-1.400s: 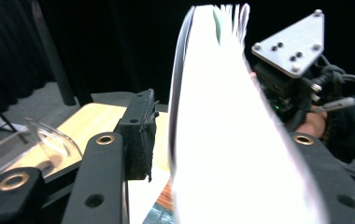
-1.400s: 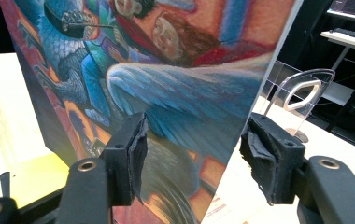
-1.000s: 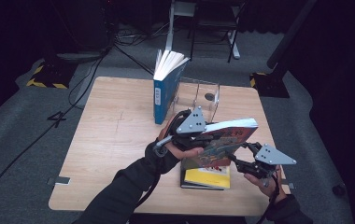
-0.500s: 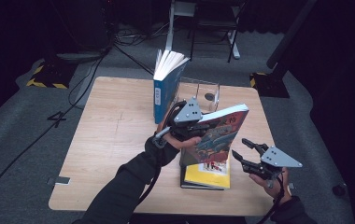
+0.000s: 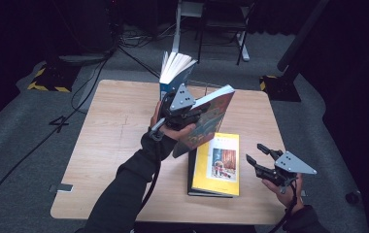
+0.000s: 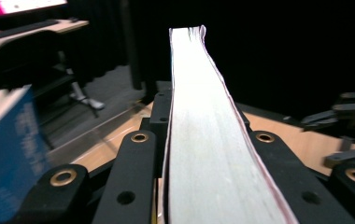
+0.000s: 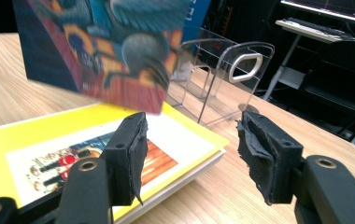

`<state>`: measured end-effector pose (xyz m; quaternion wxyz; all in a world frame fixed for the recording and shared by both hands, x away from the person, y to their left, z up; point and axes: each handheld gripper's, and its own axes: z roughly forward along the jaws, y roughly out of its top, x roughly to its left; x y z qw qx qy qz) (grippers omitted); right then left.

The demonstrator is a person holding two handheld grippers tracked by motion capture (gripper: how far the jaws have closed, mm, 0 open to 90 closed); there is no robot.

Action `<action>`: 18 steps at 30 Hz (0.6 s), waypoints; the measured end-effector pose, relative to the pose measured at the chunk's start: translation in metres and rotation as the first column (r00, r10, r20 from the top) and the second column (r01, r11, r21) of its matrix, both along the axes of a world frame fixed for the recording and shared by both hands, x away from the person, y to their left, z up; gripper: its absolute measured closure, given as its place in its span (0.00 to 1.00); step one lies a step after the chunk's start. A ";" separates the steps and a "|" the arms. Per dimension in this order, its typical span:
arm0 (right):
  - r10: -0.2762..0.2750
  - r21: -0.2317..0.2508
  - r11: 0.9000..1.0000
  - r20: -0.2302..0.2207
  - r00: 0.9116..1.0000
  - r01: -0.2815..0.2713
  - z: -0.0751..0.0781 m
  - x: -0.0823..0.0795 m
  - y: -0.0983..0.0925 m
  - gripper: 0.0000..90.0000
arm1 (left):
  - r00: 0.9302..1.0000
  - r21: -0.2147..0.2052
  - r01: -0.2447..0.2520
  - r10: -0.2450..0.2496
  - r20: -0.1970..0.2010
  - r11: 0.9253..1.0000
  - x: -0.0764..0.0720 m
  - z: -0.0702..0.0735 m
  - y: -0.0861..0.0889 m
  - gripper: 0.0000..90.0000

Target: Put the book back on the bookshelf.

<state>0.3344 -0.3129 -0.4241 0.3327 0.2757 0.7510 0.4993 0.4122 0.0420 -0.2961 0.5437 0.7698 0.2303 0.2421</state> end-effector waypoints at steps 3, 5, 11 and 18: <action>-0.001 -0.008 1.000 -0.011 1.000 0.001 -0.002 0.001 0.001 0.47 | 0.999 0.000 -0.055 0.055 0.003 0.999 0.005 0.000 0.008 0.82; 0.001 -0.018 1.000 -0.015 1.000 -0.001 -0.003 0.001 0.003 0.47 | 0.995 -0.002 -0.096 0.096 0.003 0.995 0.008 -0.001 0.011 0.82; 0.013 -0.032 0.999 -0.027 1.000 -0.014 -0.006 0.001 0.006 0.46 | 0.986 -0.010 -0.166 0.166 0.024 0.986 0.015 0.000 0.017 0.82; 0.022 -0.025 0.999 -0.044 0.999 -0.023 -0.008 0.002 0.008 0.46 | 0.973 -0.033 -0.229 0.229 -0.001 0.973 0.029 -0.001 0.017 0.82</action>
